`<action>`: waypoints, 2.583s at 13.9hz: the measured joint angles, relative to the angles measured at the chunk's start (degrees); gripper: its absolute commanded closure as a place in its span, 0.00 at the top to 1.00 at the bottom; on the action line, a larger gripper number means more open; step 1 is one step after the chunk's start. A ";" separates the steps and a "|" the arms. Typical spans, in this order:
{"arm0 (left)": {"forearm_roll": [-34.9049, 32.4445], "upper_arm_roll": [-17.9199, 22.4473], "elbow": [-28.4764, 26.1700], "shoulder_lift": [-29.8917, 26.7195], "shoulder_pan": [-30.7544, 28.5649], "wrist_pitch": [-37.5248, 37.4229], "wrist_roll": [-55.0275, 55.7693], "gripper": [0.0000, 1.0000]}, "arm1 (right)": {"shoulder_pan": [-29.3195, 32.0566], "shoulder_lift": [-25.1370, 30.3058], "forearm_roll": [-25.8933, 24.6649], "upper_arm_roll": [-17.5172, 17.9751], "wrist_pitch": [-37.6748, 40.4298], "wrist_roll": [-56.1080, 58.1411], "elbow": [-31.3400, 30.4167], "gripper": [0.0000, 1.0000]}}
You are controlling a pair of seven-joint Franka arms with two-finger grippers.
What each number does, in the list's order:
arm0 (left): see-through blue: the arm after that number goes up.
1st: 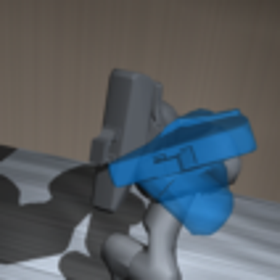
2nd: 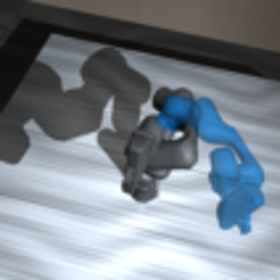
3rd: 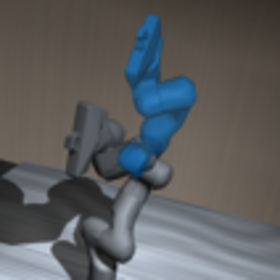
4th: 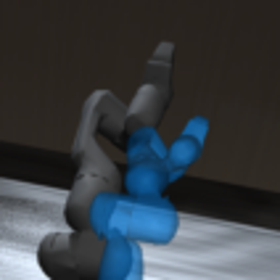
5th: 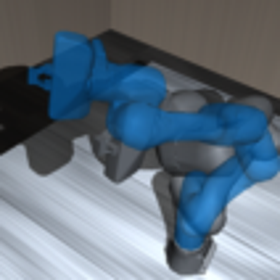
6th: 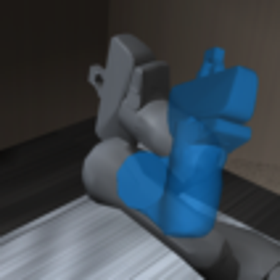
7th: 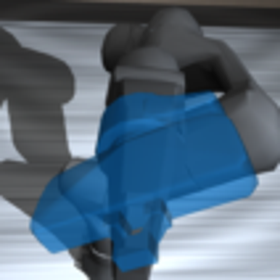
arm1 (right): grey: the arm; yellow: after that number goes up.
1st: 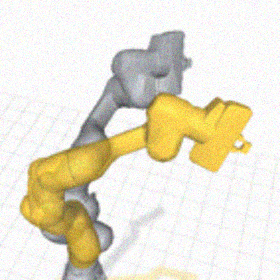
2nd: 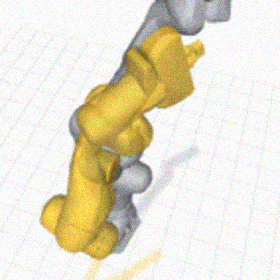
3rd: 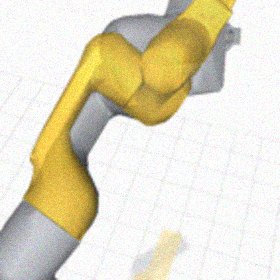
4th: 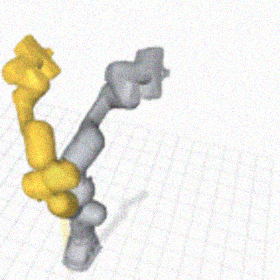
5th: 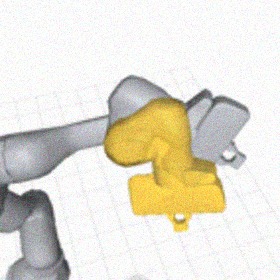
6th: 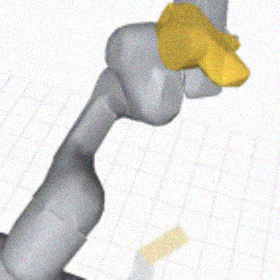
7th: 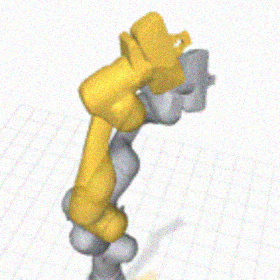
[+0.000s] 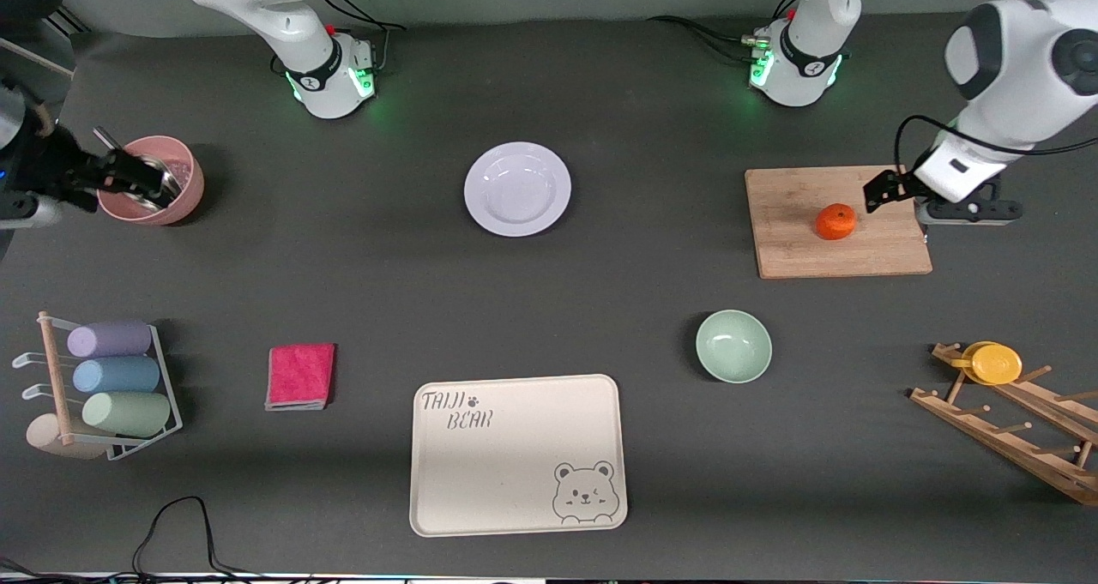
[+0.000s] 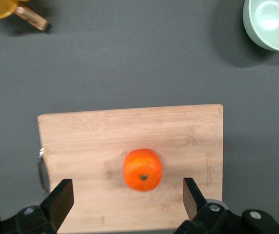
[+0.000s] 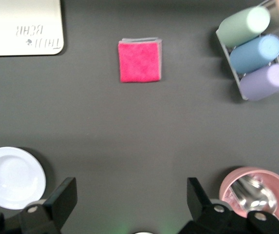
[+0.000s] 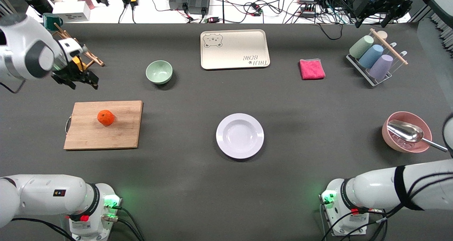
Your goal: Place orange and plate with both arms
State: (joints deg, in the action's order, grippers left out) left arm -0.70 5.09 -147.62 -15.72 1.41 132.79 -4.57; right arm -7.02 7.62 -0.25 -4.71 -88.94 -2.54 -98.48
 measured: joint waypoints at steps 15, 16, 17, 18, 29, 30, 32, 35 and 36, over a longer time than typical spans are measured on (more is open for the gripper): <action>0.39 -0.16 -10.60 12.77 1.66 20.13 1.90 1.00 | -14.45 21.64 0.58 0.04 -0.38 -13.66 -20.54 1.00; 0.39 -0.16 -10.70 12.98 1.66 20.37 1.90 1.00 | -14.45 21.64 2.14 -0.24 -0.41 -13.66 -21.34 1.00; 0.39 -0.16 -10.78 13.25 1.66 20.99 1.91 1.00 | -14.45 21.64 4.38 -0.70 -0.63 -13.65 -22.32 1.00; 0.39 -0.16 -10.79 13.61 1.66 21.27 1.92 1.00 | -14.45 21.64 6.21 -1.24 -1.24 -13.18 -23.49 1.00; 0.39 -0.15 -10.79 14.57 1.70 22.10 2.18 0.26 | -14.60 20.63 30.44 -7.34 -23.30 10.31 -45.75 1.00; 0.39 -0.13 -10.77 14.57 1.68 22.10 2.26 0.26 | -14.60 19.90 33.66 -7.34 -25.25 13.05 -47.84 1.00; 0.40 -0.07 -10.60 14.56 1.65 22.15 2.54 0.26 | -14.60 17.70 40.26 -7.42 -28.15 18.93 -50.83 1.00; 0.40 -0.22 -9.19 14.28 1.83 22.11 4.28 0.26 | -14.59 12.99 50.21 -7.64 -30.64 28.81 -53.40 1.00; 0.40 -0.46 -8.16 14.02 2.36 21.54 5.45 0.26 | -14.59 11.51 52.86 -7.65 -31.43 31.40 -53.97 1.00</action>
State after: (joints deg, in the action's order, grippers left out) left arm -0.30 4.63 -155.78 -1.70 3.77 154.33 0.88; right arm -21.61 19.13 52.61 -12.35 -120.38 28.86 -152.45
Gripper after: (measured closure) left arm 0.339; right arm 0.000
